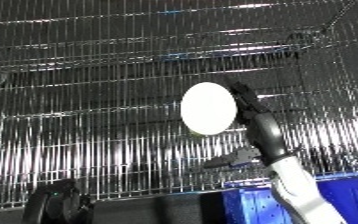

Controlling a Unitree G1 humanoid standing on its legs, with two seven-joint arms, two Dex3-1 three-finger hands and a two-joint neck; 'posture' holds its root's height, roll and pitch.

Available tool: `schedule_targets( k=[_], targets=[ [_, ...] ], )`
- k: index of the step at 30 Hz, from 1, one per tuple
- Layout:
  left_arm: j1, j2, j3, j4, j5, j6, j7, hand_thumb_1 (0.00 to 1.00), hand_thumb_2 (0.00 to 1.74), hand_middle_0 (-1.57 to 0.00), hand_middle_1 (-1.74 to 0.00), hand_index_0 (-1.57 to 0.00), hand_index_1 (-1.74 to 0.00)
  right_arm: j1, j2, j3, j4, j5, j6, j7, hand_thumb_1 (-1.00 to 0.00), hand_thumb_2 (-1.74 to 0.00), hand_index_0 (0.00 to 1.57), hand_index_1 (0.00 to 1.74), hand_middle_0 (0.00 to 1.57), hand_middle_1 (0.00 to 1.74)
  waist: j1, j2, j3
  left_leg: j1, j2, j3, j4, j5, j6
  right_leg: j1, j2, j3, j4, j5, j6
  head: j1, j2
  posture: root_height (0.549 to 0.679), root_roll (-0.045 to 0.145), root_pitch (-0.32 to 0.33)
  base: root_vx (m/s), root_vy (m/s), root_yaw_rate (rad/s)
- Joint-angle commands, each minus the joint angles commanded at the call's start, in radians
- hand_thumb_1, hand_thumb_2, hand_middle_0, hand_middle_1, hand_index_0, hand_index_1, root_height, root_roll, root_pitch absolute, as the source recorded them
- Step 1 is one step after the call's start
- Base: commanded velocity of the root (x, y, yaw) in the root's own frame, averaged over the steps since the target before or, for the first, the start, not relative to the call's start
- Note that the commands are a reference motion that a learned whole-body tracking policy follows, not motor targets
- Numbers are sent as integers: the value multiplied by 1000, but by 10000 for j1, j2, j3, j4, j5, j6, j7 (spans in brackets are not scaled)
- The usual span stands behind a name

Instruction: Pick up the object and place it into the box

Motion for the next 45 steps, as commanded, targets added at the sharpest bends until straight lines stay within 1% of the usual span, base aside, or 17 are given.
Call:
schedule_targets(
  k=[2,6,9,14,21,26,29,32,35,39,42,45],
  targets=[
    [31,-12,-42,-73,-29,-28,24,1000,1740,-1570,-1740,-1570,-1740,-195,9,71,96,-4,14,3,0,0,0,0,0,0,50,32,0,-52,-19,17,12,8,9,-43,-3,-58,11,-11,-28,98,38,583,42,149,14,30,13],
    [113,-19,-125,-197,-58,-64,56,1000,1740,-1570,-1740,-1570,-1740,-528,30,183,264,0,27,3,0,0,0,0,0,0,147,79,0,-108,-51,30,38,11,26,-74,-36,-166,-20,8,-59,256,87,583,43,154,17,21,12],
    [184,-4,-176,-263,-80,-62,69,1000,1740,-1570,-1740,-1570,-1740,-726,32,260,317,49,30,-15,-150,-261,235,261,235,261,212,104,0,-125,-77,19,41,28,27,-65,-51,-217,-51,28,-81,355,84,583,44,156,15,5,25],
    [350,33,-306,-244,-185,-168,-63,1000,1740,-1570,-1740,-1570,-1740,-977,89,334,362,196,-81,-19,-400,-696,628,696,628,696,282,160,0,-113,-113,25,19,68,20,-12,-46,-253,-85,36,-125,524,42,583,47,155,12,-1,38],
    [492,30,-326,-177,-184,-184,-174,1000,1740,-1570,-1740,-1570,-1740,-950,113,356,428,117,64,-71,-750,-1305,1178,1305,1178,1305,299,158,0,72,-116,39,-138,141,19,178,-43,-270,-171,42,-170,683,6,586,50,147,1,-12,14],
    [714,105,-259,-195,-125,-209,-215,1000,1740,-1570,-1740,-1570,-1740,-614,54,281,293,-7,-2,-268,-750,-1305,1178,1305,1178,1305,231,119,0,365,-93,51,-390,211,-11,488,-4,-266,-388,76,-189,769,83,590,52,138,-8,-31,-22],
    [872,155,-184,-201,-84,-260,-263,1000,1740,-1570,-1740,-1570,-1740,-338,24,211,28,-55,-73,-363,-750,-1305,1178,1305,1178,1305,149,85,0,568,-69,71,-556,244,-32,693,48,-245,-542,98,-203,753,72,593,54,132,-15,-25,-73],
    [1016,188,-85,-193,-51,-307,-322,1000,1740,-1570,-1740,-1570,-1740,-26,-33,107,-320,-83,-153,-443,-750,-1305,1178,1305,1178,1305,37,43,0,778,-24,107,-685,247,-51,889,93,-190,-677,108,-217,694,35,596,56,123,-16,-19,-102],
    [1135,217,12,-229,-6,-342,-326,1000,1740,-1570,-1740,-1570,-1740,349,-92,-54,-758,-163,-241,-540,-750,-1305,1178,1305,1178,1305,-101,-18,0,977,47,150,-787,231,-61,1070,133,-123,-803,121,-221,660,17,598,57,115,-25,-27,-120],
    [1339,264,209,-282,58,-387,-358,1000,1740,-1570,-1740,-1570,-1740,958,-169,-364,-1512,-459,-303,-704,-750,-1305,1178,1305,1178,1305,-319,-115,0,1257,158,203,-986,213,-56,1291,215,-16,-1009,165,-206,867,90,601,57,108,-43,-28,-152],
    [1488,268,399,-331,152,-398,-346,1000,1740,-1570,-1740,-1570,-1740,1477,-220,-605,-2163,-612,-322,-829,-750,-1305,1178,1305,1178,1305,-515,-198,0,1431,263,250,-1145,224,-51,1417,294,69,-1177,235,-191,1028,30,604,56,105,-60,-23,-203],
    [1647,242,611,-383,256,-426,-298,1000,1740,-1570,-1740,-1570,-1740,2070,-210,-889,-2805,-566,-431,-820,-750,-1305,1178,1305,1178,1305,-745,-287,0,1619,378,304,-1307,232,-52,1569,404,177,-1374,308,-182,1053,34,607,54,101,-51,-14,-234]
  ],
)
